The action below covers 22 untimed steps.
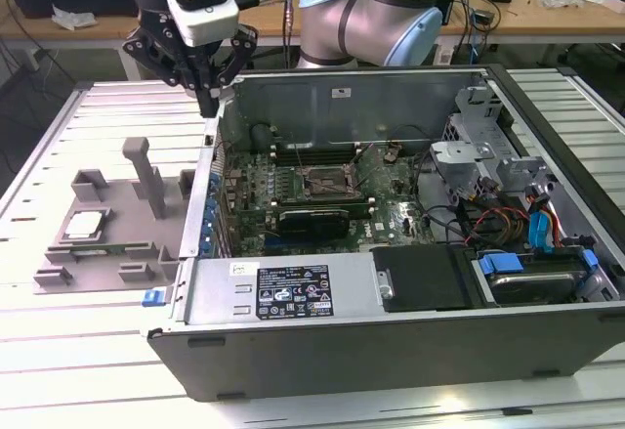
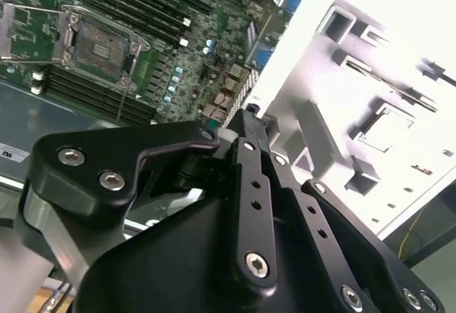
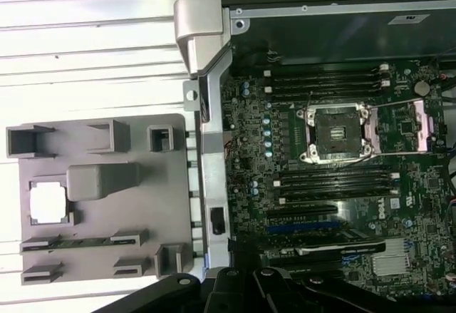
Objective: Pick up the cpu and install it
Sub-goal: 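Reach for the cpu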
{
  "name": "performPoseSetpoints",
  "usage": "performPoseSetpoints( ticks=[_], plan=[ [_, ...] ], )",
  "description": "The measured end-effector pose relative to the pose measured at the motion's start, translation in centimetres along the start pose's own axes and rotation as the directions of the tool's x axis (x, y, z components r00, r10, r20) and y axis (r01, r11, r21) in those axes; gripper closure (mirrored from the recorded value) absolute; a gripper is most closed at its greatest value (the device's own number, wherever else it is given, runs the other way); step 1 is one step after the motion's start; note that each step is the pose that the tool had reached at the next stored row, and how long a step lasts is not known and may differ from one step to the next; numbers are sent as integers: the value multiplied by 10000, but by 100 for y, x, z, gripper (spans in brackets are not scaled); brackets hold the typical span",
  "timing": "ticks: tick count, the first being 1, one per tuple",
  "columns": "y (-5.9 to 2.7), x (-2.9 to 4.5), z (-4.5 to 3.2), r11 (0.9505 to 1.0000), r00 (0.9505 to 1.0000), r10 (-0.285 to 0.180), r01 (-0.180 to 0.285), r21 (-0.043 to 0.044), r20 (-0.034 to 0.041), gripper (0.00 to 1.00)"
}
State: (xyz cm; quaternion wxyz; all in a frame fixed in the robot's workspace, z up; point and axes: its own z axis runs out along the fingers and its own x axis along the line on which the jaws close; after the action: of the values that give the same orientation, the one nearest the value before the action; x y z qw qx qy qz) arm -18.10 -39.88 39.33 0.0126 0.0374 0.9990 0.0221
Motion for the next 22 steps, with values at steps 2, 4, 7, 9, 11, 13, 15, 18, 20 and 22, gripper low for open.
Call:
performPoseSetpoints(
  ticks=[2, 4, 7, 9, 11, 13, 15, 18, 20, 22],
  plan=[
    [-5, 67, -2, 10000, 10000, -1, 1, 0, 0, 89],
    [-7, 94, -3, 10000, 10000, -1, 1, 0, 0, 89],
    [-10, 138, -4, 10000, 10000, 0, 0, -1, 0, 89],
    [-15, 194, -5, 10000, 10000, -1, 1, 0, 0, 89],
    [-18, 244, -6, 10000, 10000, -1, 1, 0, 0, 89],
    [-22, 288, -8, 10000, 10000, -2, 2, 0, 1, 89],
    [-25, 336, -9, 10000, 10000, 0, 0, 0, 1, 89],
    [-29, 398, -9, 10000, 10000, -1, 1, 0, 3, 89],
    [-33, 454, -9, 10000, 10000, -2, 2, 0, 8, 89],
    [-40, 575, -2, 10000, 10000, 0, 0, -2, 19, 89]
  ],
)
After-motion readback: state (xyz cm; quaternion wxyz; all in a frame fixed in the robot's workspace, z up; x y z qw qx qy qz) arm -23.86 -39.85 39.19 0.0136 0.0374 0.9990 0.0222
